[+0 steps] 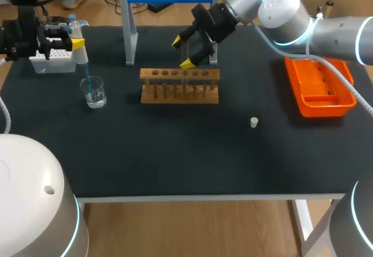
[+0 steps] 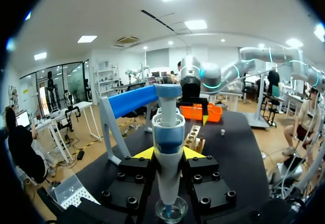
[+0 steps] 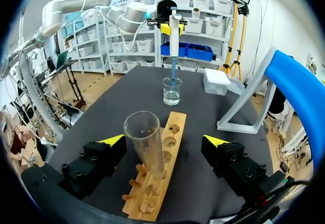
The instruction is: Invert the test tube, pick up the pipette, mount the tip to pipette, aspirate from beaker and dispense into the tube, eject the tip, return the pipette, and cap with the stopper.
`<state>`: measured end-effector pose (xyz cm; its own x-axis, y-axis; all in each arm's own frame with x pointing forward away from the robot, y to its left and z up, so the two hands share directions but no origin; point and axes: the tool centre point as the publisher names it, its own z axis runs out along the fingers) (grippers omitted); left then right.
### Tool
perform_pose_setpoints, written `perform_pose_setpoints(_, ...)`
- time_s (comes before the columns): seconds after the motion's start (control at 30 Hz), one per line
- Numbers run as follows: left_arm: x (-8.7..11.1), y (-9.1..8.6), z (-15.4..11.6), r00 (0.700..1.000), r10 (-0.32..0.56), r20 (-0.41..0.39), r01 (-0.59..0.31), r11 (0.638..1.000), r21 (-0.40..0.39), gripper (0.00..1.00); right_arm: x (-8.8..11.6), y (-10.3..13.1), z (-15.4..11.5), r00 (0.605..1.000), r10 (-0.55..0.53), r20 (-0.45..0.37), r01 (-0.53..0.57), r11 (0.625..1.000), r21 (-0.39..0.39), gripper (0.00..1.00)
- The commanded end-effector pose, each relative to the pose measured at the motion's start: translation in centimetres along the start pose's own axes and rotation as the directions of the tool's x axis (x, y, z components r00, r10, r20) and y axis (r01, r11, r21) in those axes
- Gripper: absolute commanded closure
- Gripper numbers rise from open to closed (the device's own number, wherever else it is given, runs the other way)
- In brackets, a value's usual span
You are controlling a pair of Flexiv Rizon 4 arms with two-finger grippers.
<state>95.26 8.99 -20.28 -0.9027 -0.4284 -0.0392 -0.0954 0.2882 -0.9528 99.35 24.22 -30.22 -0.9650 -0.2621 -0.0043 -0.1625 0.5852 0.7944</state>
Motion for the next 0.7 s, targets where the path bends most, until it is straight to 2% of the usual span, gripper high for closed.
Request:
perform_pose_setpoints(0.03,0.05,-0.08,-0.01,1.0,0.0,0.002,0.0,1.0,-0.002,1.0,0.12,0.01,-0.19,1.0,-0.003,0.002,0.003,1.0,0.003,0.0)
perform_pose_setpoints(0.7,0.05,-0.08,-0.01,1.0,0.0,0.002,0.0,1.0,-0.002,1.0,0.11,-0.02,0.08,1.0,0.001,-0.004,-0.001,1.0,-0.001,0.0)
